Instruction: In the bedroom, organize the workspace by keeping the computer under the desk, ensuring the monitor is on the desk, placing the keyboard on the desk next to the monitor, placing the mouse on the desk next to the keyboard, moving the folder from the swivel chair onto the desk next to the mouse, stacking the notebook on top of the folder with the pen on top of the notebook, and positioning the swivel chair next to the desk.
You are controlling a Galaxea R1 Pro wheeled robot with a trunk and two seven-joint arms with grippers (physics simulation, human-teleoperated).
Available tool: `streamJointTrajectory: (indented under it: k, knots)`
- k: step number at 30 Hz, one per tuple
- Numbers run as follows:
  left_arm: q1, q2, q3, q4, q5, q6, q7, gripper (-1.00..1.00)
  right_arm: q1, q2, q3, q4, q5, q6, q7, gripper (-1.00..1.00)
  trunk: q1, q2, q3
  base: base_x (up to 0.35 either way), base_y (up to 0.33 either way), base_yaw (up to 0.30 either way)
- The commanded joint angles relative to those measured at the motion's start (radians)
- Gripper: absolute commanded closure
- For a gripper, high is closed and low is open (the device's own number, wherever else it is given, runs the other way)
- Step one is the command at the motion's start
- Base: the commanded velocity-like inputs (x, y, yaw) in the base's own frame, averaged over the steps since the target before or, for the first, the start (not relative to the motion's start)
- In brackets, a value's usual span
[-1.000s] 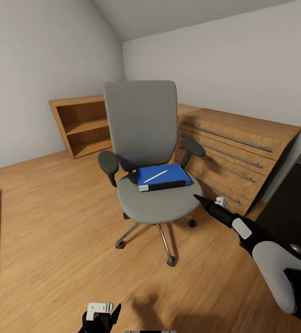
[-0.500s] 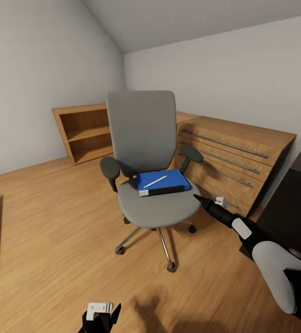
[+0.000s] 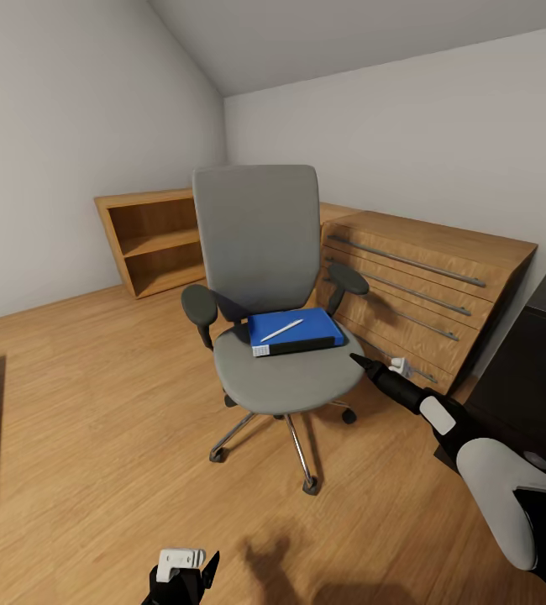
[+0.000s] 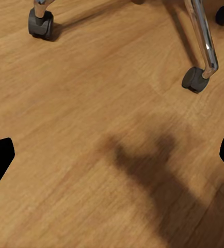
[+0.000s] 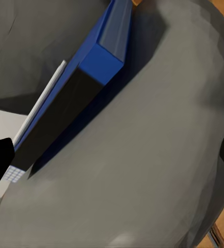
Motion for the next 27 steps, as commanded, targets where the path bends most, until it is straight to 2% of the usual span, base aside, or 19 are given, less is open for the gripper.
streamJointTrajectory:
  k: [1,18,27]
  knots:
    - [0.0,-0.001,0.004,0.001,0.007,0.0,-0.009,-1.0,0.0,0.001,-0.004,0.0,-0.006,0.009,0.003,-1.0,0.0,0.0,-0.001,0.0,0.0,0.0]
    - [0.0,0.001,0.005,0.003,0.007,0.0,-0.009,-1.0,0.0,0.004,-0.004,0.001,-0.005,0.007,0.003,-1.0,0.0,0.0,-0.001,-0.012,0.001,0.0]
    - [0.0,0.001,0.003,0.017,0.007,0.0,-0.009,-1.0,0.0,0.003,-0.004,0.001,-0.005,0.006,0.003,-1.0,0.0,0.0,-0.001,-0.212,0.158,0.0]
